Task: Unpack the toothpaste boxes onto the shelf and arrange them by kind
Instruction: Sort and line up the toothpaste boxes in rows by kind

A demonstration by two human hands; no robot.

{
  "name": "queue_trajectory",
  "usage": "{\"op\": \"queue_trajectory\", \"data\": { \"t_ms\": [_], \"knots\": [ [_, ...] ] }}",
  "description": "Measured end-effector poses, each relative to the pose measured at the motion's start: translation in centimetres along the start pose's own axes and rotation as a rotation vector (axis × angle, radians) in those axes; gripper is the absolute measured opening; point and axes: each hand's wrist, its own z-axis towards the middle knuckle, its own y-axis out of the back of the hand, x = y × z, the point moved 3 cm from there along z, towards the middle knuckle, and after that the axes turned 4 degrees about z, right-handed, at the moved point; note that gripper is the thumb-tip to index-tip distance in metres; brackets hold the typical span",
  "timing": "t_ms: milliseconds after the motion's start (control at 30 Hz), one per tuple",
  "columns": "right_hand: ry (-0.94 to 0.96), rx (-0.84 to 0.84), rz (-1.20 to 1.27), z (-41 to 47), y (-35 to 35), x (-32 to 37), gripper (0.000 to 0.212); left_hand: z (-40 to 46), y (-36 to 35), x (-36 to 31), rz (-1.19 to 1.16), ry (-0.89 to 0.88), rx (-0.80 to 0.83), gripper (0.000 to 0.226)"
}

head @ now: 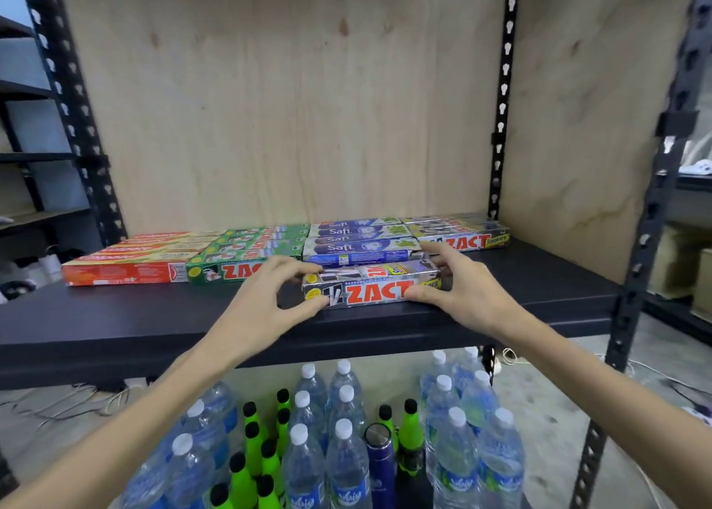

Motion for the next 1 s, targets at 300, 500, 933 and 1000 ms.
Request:
{"op": "queue_trajectory", "data": {
  "t_ms": [300,500,933,1000],
  "knots": [
    [-0.068,-0.035,-0.07,-0.5,5.3,-3.8,0.089,4.1,-4.2,-4.0,-0.008,-0.03,0.023,0.044],
    [-0.11,-0.036,-0.108,0.0,8.0,-6.0,0.082,6.6,-6.9,-6.6,0.038,-0.037,0.024,0.046],
    [-0.283,-0.074,-0.174,2.5,12.3,-10.9,0.073,12.0,-12.9,-10.9,0.136,-0.097,0.018,0.047],
    [-0.289,-0.088,-0.168,3.0,12.2,-11.5,0.072,12.5,-13.4,-10.9,0.173,-0.119,0.008,0.047]
  ]
}}
